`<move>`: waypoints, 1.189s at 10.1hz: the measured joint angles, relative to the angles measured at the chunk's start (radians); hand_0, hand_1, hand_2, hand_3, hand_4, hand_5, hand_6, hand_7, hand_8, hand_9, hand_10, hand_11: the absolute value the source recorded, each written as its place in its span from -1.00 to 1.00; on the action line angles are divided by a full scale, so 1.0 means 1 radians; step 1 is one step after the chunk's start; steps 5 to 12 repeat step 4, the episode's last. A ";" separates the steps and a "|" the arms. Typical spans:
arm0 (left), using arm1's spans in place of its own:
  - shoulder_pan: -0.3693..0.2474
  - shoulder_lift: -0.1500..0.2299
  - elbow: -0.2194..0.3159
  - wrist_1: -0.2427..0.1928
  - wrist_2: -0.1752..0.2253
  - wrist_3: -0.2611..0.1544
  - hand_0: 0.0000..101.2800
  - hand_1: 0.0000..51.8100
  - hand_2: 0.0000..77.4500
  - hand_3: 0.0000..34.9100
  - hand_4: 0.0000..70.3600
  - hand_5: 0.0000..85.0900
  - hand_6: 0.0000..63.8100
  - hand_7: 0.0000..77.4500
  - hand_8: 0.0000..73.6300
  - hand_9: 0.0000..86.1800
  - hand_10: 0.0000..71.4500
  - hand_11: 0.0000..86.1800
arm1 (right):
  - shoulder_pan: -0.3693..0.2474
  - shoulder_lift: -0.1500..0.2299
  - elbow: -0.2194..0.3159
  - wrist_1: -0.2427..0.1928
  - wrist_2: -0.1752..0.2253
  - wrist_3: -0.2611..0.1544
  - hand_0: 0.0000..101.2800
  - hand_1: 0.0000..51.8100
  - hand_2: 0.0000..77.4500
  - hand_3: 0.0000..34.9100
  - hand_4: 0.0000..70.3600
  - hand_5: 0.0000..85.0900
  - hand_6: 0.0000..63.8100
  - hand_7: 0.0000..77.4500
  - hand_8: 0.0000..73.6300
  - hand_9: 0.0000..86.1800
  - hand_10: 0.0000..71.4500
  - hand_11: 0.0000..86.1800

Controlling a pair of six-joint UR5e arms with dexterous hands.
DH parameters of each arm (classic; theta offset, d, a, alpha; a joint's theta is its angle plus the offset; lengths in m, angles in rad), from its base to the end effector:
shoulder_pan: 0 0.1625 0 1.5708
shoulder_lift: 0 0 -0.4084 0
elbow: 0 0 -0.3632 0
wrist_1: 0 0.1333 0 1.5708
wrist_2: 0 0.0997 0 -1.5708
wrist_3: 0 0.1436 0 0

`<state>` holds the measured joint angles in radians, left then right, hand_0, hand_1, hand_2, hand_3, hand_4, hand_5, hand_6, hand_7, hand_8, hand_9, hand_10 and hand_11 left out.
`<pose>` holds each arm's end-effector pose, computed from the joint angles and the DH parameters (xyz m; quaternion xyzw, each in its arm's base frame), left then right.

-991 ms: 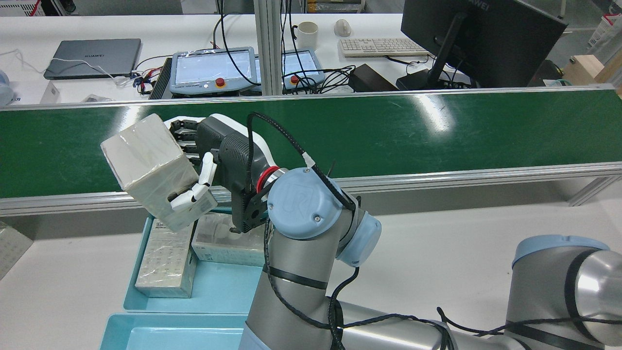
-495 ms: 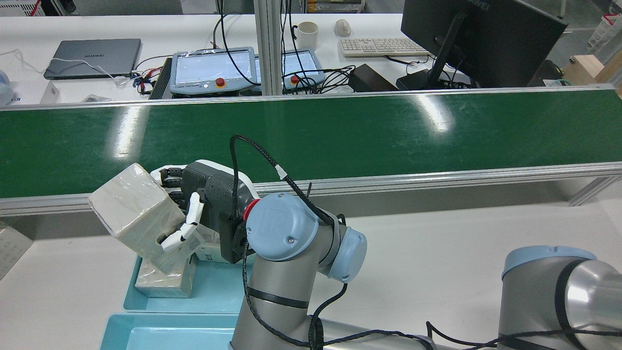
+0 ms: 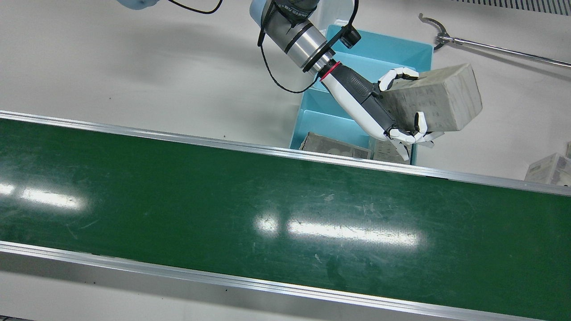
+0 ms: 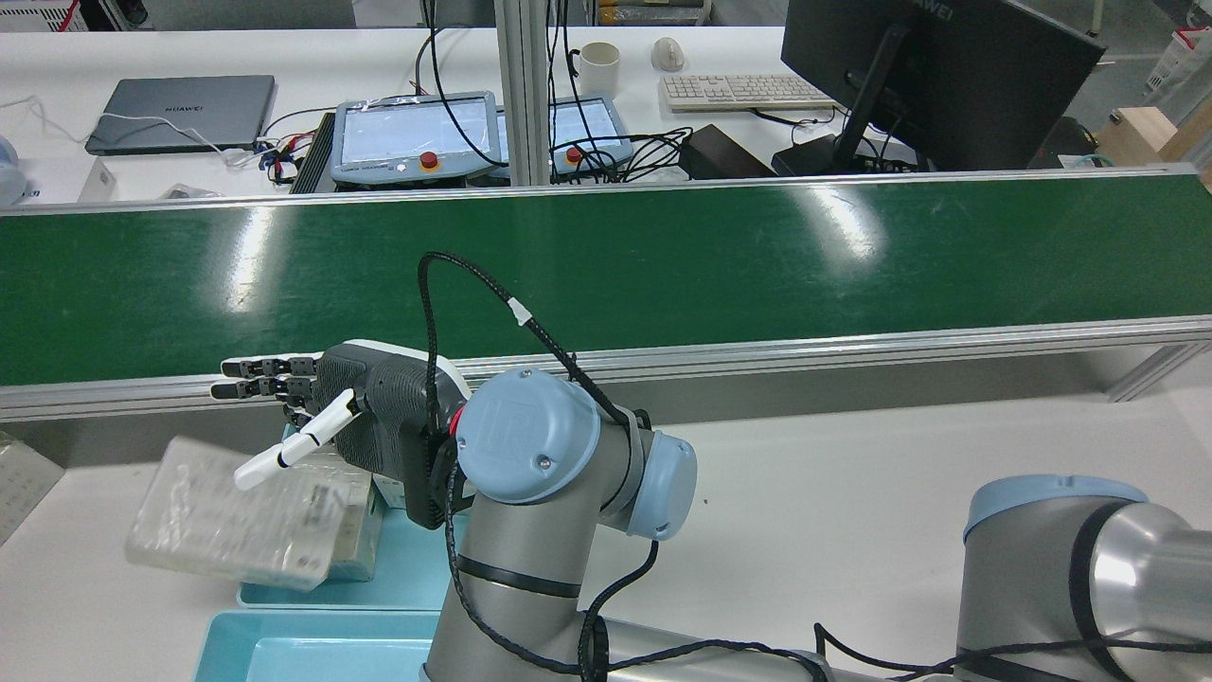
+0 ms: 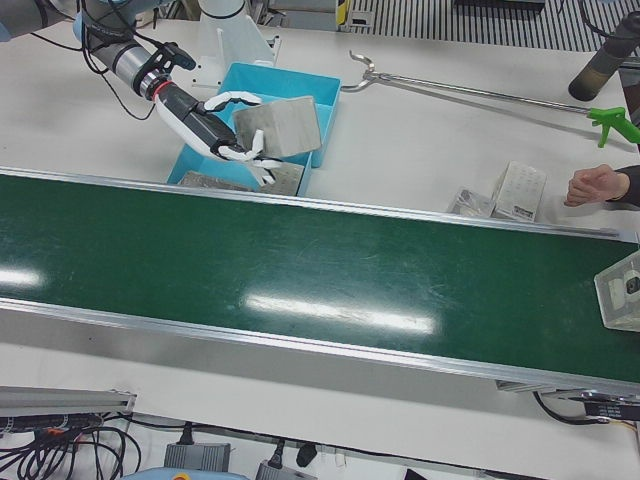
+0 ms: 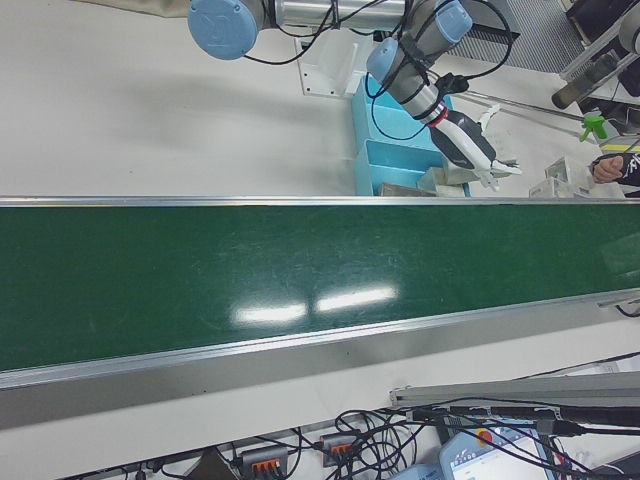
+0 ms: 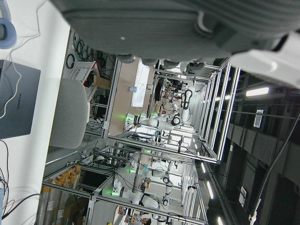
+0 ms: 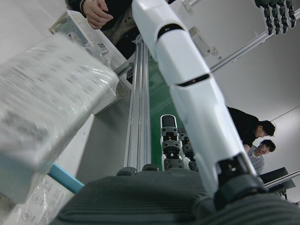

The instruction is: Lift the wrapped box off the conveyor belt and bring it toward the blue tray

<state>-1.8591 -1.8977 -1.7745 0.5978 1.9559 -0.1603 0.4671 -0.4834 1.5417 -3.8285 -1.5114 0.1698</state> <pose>-0.2383 -0.5244 0.4739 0.0966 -0.6779 0.7281 0.0321 -0.5696 -0.4461 0.0767 -0.4771 -0.6734 0.5148 0.2321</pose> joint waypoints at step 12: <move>0.000 0.000 0.000 0.000 0.000 0.000 -1.00 -1.00 -0.97 -1.00 -1.00 -0.97 -0.98 -0.99 -0.99 -0.99 -0.98 -0.99 | 0.014 0.016 0.008 0.053 -0.006 0.018 0.14 -0.07 -0.69 -0.60 -0.55 -0.38 -0.74 -0.62 -1.00 -0.95 -1.00 -0.97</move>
